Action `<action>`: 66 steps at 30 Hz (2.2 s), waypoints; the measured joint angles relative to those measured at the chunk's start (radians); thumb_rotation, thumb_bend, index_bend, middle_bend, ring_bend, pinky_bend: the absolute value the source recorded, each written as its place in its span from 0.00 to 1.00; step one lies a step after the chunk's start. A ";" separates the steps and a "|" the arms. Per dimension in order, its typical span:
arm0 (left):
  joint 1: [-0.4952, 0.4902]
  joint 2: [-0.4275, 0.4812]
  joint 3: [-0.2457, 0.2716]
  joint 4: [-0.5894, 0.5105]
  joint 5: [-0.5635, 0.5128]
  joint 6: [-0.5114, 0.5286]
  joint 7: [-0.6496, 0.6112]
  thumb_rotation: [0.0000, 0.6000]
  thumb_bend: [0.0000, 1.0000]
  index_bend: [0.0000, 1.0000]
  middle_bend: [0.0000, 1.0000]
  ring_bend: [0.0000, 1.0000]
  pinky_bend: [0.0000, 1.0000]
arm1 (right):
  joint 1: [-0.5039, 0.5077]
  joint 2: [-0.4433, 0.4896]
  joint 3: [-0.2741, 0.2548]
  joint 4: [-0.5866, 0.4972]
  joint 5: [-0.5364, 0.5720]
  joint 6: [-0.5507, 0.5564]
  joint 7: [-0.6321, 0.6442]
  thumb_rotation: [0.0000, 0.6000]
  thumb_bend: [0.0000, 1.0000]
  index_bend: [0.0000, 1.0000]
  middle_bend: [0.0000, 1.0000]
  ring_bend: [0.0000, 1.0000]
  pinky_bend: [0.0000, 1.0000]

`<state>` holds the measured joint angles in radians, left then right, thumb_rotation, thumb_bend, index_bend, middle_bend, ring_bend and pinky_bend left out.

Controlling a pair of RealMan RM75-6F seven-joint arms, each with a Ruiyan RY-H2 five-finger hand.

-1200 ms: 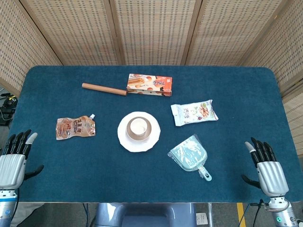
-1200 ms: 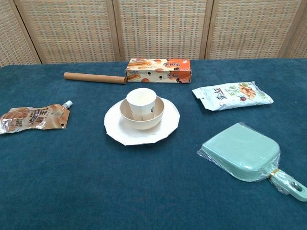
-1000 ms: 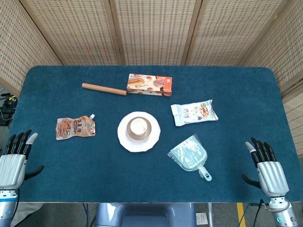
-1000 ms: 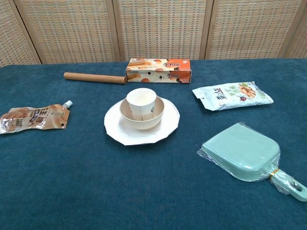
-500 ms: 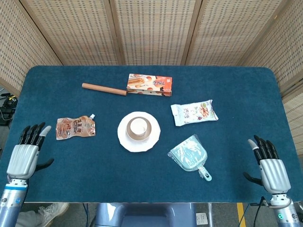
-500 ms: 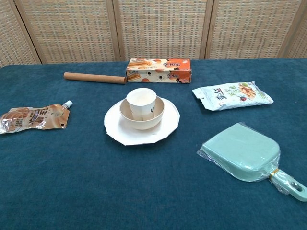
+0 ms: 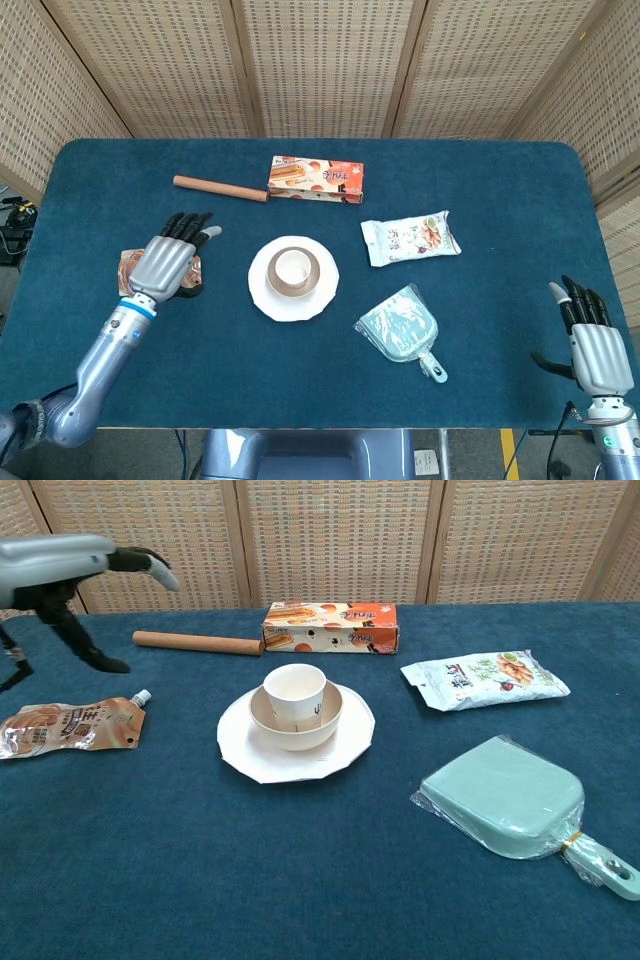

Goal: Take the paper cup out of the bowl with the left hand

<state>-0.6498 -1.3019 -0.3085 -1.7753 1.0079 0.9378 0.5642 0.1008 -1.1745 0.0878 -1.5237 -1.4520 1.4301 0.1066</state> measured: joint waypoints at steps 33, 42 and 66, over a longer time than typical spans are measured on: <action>-0.505 -0.351 0.052 0.363 -0.535 -0.106 0.226 1.00 0.34 0.42 0.00 0.00 0.00 | -0.007 0.022 0.047 0.068 0.069 -0.015 0.129 1.00 0.13 0.00 0.00 0.00 0.00; -0.482 -0.291 0.058 0.284 -0.469 -0.064 0.159 1.00 0.34 0.41 0.00 0.00 0.00 | -0.010 0.022 0.046 0.065 0.068 -0.010 0.123 1.00 0.13 0.00 0.00 0.00 0.00; -0.112 0.042 0.304 0.025 -0.055 0.110 -0.126 1.00 0.33 0.39 0.00 0.00 0.00 | -0.012 0.016 0.026 0.025 0.024 0.012 0.058 1.00 0.13 0.00 0.00 0.00 0.00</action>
<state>-0.7615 -1.2598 -0.0041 -1.7499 0.9531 1.0481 0.4383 0.0885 -1.1590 0.1133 -1.4988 -1.4284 1.4423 0.1643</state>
